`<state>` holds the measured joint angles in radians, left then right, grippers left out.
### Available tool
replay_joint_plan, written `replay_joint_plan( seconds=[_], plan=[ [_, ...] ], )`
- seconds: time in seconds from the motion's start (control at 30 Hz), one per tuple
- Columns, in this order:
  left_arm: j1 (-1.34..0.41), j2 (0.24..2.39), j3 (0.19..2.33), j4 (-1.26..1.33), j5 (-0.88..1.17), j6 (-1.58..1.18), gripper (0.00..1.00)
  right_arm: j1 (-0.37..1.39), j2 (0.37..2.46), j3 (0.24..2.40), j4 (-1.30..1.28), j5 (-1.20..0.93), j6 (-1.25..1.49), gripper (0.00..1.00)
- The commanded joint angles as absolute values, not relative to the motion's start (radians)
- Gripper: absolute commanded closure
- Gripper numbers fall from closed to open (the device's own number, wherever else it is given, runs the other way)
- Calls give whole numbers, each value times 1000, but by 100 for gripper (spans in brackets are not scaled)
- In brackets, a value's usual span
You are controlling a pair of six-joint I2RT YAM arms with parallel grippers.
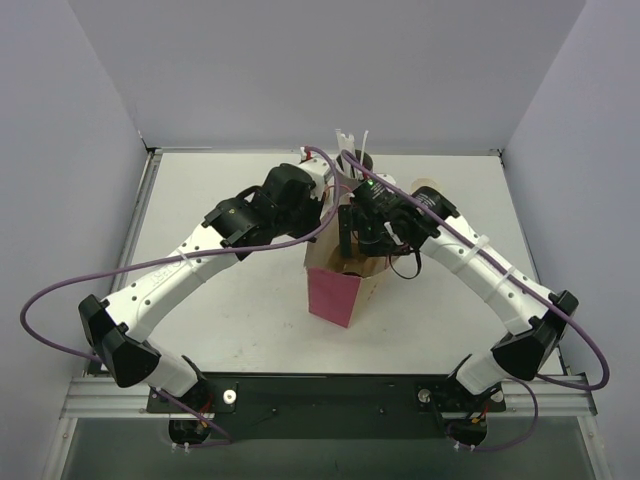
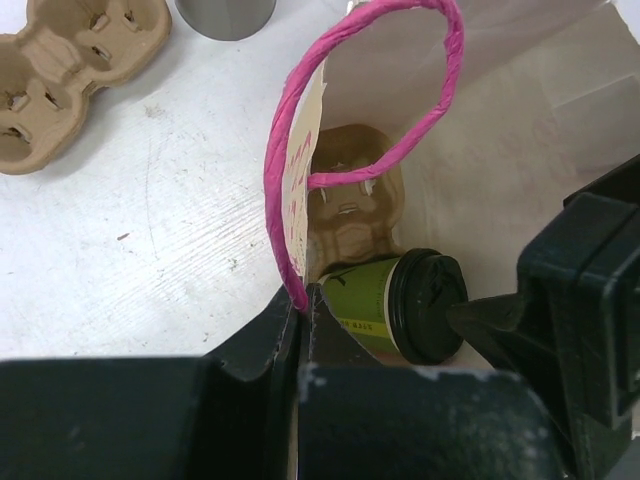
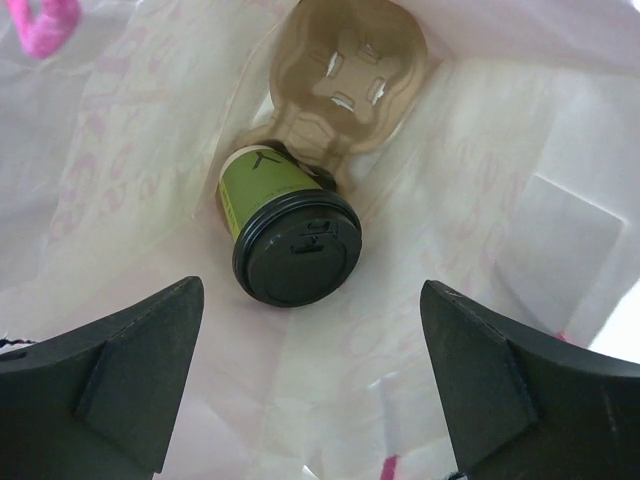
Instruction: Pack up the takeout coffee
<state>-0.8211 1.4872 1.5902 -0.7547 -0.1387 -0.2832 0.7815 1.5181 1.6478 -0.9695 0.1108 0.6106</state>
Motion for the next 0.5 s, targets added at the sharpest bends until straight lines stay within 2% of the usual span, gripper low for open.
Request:
replay_joint_plan(
  seconds=[0.0, 0.27, 0.47],
  plan=[
    [-819, 1473, 1591, -738, -123, -229, 100, 798, 1485, 1586, -954, 115, 649, 16],
    [-821, 1430, 1569, -696, -135, -193, 100, 798, 1445, 1493, -879, 106, 680, 19],
    [-824, 1396, 1559, -663, -146, -183, 100, 796, 1471, 1500, -864, 97, 638, 18]
  ],
)
